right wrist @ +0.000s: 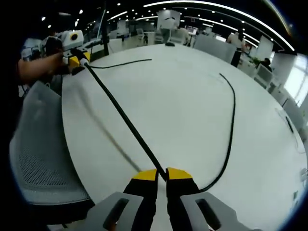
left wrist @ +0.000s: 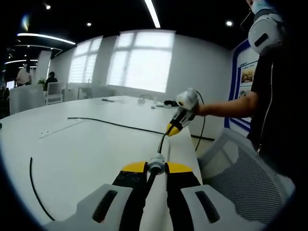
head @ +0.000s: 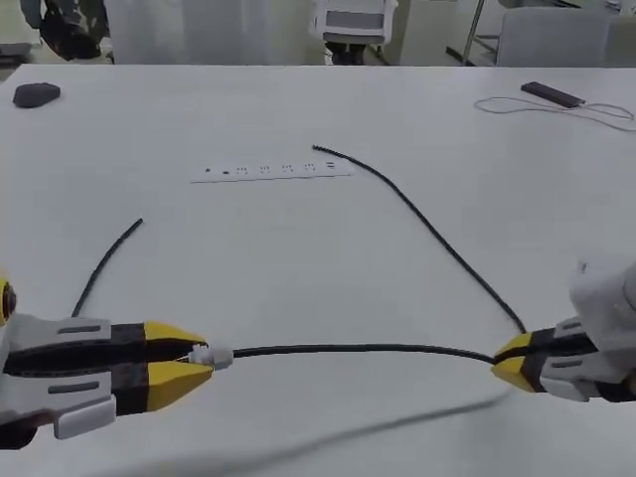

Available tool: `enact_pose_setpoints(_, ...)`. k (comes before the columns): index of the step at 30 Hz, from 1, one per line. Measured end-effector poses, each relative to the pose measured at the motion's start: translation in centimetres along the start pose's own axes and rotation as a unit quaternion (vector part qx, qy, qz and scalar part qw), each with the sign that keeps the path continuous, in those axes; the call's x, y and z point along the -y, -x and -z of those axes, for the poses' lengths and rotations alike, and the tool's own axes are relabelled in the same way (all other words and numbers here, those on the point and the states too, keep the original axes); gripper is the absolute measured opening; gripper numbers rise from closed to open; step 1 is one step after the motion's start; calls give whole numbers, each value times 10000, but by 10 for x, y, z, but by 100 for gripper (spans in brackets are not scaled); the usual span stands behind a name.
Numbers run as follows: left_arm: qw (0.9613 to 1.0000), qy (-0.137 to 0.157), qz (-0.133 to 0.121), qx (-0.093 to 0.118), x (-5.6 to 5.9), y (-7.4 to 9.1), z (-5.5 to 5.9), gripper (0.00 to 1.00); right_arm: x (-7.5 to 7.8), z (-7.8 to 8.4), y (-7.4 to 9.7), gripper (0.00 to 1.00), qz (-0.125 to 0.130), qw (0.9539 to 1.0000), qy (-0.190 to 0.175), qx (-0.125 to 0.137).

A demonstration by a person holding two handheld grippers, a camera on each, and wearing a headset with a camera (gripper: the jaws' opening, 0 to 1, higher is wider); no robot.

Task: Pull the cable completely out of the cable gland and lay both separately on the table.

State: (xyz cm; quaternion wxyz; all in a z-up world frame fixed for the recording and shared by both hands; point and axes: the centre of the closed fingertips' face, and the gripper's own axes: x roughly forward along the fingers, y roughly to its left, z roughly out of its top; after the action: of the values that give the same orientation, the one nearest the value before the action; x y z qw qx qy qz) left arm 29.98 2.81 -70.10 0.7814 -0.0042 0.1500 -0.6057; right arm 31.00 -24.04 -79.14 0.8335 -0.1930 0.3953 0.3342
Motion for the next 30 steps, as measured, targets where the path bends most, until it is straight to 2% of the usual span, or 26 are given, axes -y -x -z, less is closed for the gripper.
enact_pose_setpoints(3,10000,-44,-3,-11,-1,-3,0,14,-4,4,-4,1,27,10000,45,-79)
enact_pose_setpoints(8,9999,-138,-4,0,0,-7,-1,14,2,4,-5,1,237,9996,65,-155)
enact_pose_setpoints(10,9999,-128,-10,21,-1,-7,-3,14,5,1,-2,2,335,9992,-156,-175)
enact_pose_setpoints(11,9999,-144,-12,33,-2,-7,-4,14,8,-5,1,4,453,9987,-214,-124)
enact_pose_setpoints(12,9999,-156,-17,41,-2,-7,-5,14,9,-10,4,6,521,9985,-116,-74)
enact_pose_setpoints(15,9999,-156,-20,65,-3,-7,-6,14,-1,-43,10,24,367,9988,-121,287)
enact_pose_setpoints(17,9998,-180,-4,28,-3,-10,-7,14,-12,-77,15,22,201,9973,-50,710)
enact_pose_setpoints(18,9998,-184,0,-1,-3,-12,-6,14,-20,-101,19,23,105,9945,5,1044)
enact_pose_setpoints(19,9999,-164,9,-28,-2,-13,-6,14,-27,-116,22,24,1,9926,-9,1216)
enact_pose_setpoints(20,9998,-176,25,-12,-2,-14,-6,14,-39,-131,23,25,-198,9905,87,1361)
enact_pose_setpoints(21,9998,-198,47,8,-1,-15,-7,14,-59,-149,23,27,-485,9871,289,1497)
enact_pose_setpoints(22,9998,-213,56,14,-1,-16,-8,14,-72,-157,22,26,-625,9856,489,1496)
enact_pose_setpoints(23,9997,-239,75,9,0,-18,-9,14,-92,-167,18,24,-821,9821,877,1451)
enact_pose_setpoints(24,9996,-267,78,-5,0,-19,-9,14,-104,-173,15,23,-902,9798,1082,1421)
enact_pose_setpoints(25,9995,-293,89,-16,0,-20,-9,14,-122,-177,8,21,-1090,9765,1305,1327)
enact_pose_setpoints(28,9993,-353,140,-40,3,-22,-10,14,-145,-184,-4,16,-1325,9697,1621,1258)
enact_pose_setpoints(29,9992,-367,147,-47,3,-22,-10,14,-152,-182,-10,14,-1440,9684,1694,1132)
enact_pose_setpoints(30,9991,-386,147,-55,4,-22,-10,14,-154,-185,-13,12,-1424,9667,1785,1158)
